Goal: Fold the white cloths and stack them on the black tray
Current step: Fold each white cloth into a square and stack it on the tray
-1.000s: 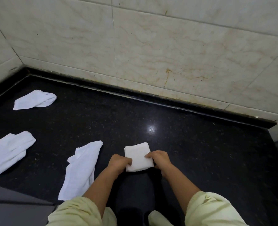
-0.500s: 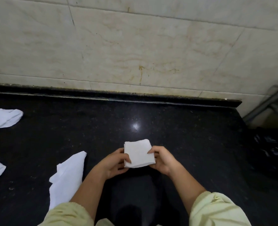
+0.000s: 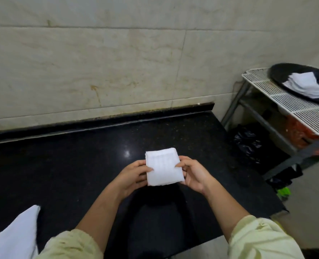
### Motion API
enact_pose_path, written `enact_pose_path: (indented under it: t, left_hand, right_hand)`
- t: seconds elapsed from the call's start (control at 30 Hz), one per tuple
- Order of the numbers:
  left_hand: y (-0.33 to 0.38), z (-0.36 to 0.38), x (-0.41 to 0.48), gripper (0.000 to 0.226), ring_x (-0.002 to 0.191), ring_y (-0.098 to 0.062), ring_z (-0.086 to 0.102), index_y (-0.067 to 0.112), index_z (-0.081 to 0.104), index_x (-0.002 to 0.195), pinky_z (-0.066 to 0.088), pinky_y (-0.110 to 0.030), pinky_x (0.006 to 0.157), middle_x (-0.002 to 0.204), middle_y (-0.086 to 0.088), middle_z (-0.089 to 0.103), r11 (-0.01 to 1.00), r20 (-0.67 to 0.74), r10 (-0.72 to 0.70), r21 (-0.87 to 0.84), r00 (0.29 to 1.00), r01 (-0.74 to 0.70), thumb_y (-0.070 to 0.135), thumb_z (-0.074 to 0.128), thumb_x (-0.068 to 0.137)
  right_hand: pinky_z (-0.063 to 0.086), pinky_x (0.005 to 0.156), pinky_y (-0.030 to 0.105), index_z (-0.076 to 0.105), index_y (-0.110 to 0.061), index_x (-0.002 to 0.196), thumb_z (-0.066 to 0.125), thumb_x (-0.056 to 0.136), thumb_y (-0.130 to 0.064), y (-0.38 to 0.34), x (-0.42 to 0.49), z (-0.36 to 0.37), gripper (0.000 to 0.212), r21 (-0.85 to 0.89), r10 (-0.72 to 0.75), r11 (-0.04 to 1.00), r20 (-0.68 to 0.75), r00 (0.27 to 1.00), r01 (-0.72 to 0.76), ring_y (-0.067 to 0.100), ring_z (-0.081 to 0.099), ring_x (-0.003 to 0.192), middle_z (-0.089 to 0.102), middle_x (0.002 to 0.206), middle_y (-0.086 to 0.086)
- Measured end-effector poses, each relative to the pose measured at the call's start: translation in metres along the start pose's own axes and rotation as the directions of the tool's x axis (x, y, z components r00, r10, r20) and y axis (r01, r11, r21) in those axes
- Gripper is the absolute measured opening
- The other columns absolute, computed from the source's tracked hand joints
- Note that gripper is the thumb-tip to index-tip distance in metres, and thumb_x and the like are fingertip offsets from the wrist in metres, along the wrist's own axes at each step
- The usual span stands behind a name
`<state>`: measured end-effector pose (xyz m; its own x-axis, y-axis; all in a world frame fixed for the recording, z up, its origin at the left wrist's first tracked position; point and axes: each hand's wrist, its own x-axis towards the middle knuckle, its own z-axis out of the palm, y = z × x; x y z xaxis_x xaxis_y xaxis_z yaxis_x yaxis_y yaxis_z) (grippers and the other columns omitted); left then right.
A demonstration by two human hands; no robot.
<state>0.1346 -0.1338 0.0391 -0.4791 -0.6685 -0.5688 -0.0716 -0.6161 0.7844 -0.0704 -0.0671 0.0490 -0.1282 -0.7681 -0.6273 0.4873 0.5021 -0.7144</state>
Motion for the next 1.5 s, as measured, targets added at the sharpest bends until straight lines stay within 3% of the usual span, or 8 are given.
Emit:
enact_pose_path:
  t: [0.2, 0.53, 0.87, 1.0, 1.13, 1.23, 1.37, 1.5]
  left_hand:
    - [0.01, 0.1, 0.015, 0.027, 0.092, -0.016, 0.071, 0.017, 0.066, 0.111, 0.055, -0.032, 0.081, 0.105, -0.004, 0.074, 0.999, 0.035, 0.038, 0.02, 0.999, -0.038, 0.008, 0.065, 0.085]
    - [0.048, 0.276, 0.036, 0.032, 0.093, -0.02, 0.068, 0.013, 0.065, 0.114, 0.056, -0.033, 0.076, 0.104, -0.007, 0.072, 0.989, 0.155, 0.134, 0.035, 0.979, -0.141, 0.009, 0.065, 0.082]
    - [0.133, 0.396, 0.083, 0.019, 0.072, -0.012, 0.067, 0.016, 0.067, 0.096, 0.055, -0.021, 0.057, 0.095, -0.002, 0.069, 0.974, 0.29, 0.215, 0.008, 0.932, -0.227, 0.009, 0.063, 0.078]
    - [0.161, 0.441, 0.117, 0.015, 0.069, -0.011, 0.066, 0.015, 0.063, 0.092, 0.057, -0.022, 0.059, 0.092, -0.002, 0.068, 0.971, 0.325, 0.228, -0.009, 0.918, -0.238, 0.006, 0.057, 0.083]
    - [0.186, 0.478, 0.148, 0.015, 0.067, -0.011, 0.064, 0.014, 0.062, 0.096, 0.056, -0.022, 0.059, 0.089, -0.001, 0.066, 0.974, 0.335, 0.212, -0.001, 0.918, -0.225, 0.007, 0.057, 0.084]
    - [0.201, 0.501, 0.168, 0.01, 0.056, -0.009, 0.063, 0.009, 0.063, 0.093, 0.055, -0.019, 0.051, 0.085, -0.003, 0.064, 0.981, 0.332, 0.185, -0.015, 0.925, -0.191, 0.007, 0.059, 0.084]
    - [0.221, 0.532, 0.194, 0.017, 0.061, -0.011, 0.064, 0.011, 0.065, 0.099, 0.056, -0.021, 0.055, 0.087, -0.004, 0.066, 0.976, 0.323, 0.198, 0.024, 0.925, -0.217, 0.011, 0.064, 0.083]
    - [0.234, 0.56, 0.213, 0.016, 0.068, -0.013, 0.06, 0.012, 0.064, 0.1, 0.056, -0.023, 0.061, 0.086, -0.003, 0.065, 0.961, 0.288, 0.222, 0.096, 0.932, -0.259, 0.011, 0.064, 0.083]
  right_hand:
    - [0.055, 0.062, 0.035, 0.06, -0.005, 0.122, 0.053, 0.08, -0.001, -0.047, -0.032, -0.084, 0.044, -0.03, -0.057, 0.998, -0.017, 0.998, 0.056, 0.029, 0.063, 0.1, 0.062, 0.12, 0.017]
    - [0.055, 0.064, 0.032, 0.065, -0.007, 0.109, 0.054, 0.078, -0.002, -0.148, -0.087, -0.222, 0.033, -0.074, -0.227, 0.972, -0.03, 0.973, 0.224, 0.027, 0.065, 0.093, 0.066, 0.115, 0.016]
    - [0.05, 0.081, 0.038, 0.063, -0.003, 0.103, 0.05, 0.08, -0.002, -0.26, -0.099, -0.303, 0.027, 0.044, -0.386, 0.921, -0.044, 0.921, 0.388, 0.031, 0.06, 0.096, 0.062, 0.115, 0.018]
    - [0.048, 0.097, 0.046, 0.061, -0.003, 0.117, 0.053, 0.081, -0.002, -0.305, -0.091, -0.338, 0.037, 0.055, -0.435, 0.897, -0.074, 0.898, 0.439, 0.033, 0.062, 0.102, 0.061, 0.123, 0.02]
    - [0.059, 0.07, 0.039, 0.056, -0.005, 0.127, 0.06, 0.084, -0.009, -0.344, -0.081, -0.367, 0.043, 0.02, -0.427, 0.902, -0.094, 0.899, 0.431, 0.028, 0.069, 0.09, 0.066, 0.108, 0.016]
    - [0.058, 0.077, 0.042, 0.058, -0.005, 0.121, 0.063, 0.084, -0.013, -0.368, -0.07, -0.387, 0.039, -0.012, -0.417, 0.908, -0.124, 0.9, 0.419, 0.028, 0.069, 0.094, 0.065, 0.114, 0.016]
    - [0.056, 0.06, 0.032, 0.061, -0.001, 0.115, 0.062, 0.084, -0.011, -0.402, -0.051, -0.415, 0.032, -0.021, -0.42, 0.906, -0.162, 0.893, 0.422, 0.023, 0.069, 0.079, 0.065, 0.101, 0.013]
    - [0.054, 0.056, 0.03, 0.064, -0.002, 0.108, 0.063, 0.084, -0.007, -0.434, -0.034, -0.437, 0.025, -0.073, -0.443, 0.896, -0.209, 0.872, 0.438, 0.02, 0.068, 0.07, 0.068, 0.086, 0.01]
